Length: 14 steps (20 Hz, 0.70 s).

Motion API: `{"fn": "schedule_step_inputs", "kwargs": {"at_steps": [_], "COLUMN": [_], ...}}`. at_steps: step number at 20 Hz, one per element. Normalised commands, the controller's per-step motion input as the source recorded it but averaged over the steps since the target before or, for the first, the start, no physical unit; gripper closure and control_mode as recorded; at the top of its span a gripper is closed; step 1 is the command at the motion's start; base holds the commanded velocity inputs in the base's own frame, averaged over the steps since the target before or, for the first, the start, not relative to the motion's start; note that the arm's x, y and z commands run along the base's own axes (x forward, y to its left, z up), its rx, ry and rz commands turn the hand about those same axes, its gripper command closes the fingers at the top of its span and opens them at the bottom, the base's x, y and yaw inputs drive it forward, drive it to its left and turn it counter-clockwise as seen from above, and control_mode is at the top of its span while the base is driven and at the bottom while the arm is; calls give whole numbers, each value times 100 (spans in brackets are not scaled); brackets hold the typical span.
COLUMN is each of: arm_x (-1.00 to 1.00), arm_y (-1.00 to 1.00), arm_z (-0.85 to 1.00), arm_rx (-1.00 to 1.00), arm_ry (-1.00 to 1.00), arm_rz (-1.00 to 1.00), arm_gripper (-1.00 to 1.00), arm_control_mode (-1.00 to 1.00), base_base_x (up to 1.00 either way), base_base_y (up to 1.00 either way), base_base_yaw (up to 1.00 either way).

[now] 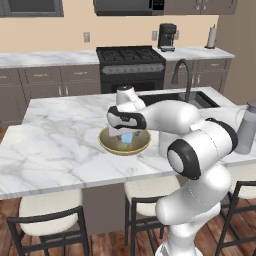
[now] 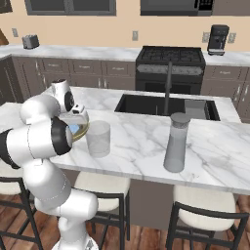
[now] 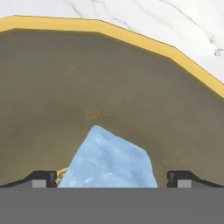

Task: There are two ice cubes in the ice bowl. Place both ice cubes in the glass cup.

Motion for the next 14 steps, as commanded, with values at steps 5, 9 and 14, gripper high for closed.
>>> {"fn": "schedule_step_inputs", "kwargs": {"at_steps": [5, 9, 14], "arm_x": [0, -18, -40], "arm_y": [0, 0, -2], "arm_z": [0, 14, 80], "arm_rx": [0, 0, 0], "arm_ry": [0, -7, -15], "arm_rz": [0, 0, -6], "arm_gripper": [100, 100, 100], "arm_control_mode": [-100, -100, -100], "base_base_x": [0, 0, 0], "base_base_y": [0, 0, 0], "base_base_yaw": [0, 0, 0]}}
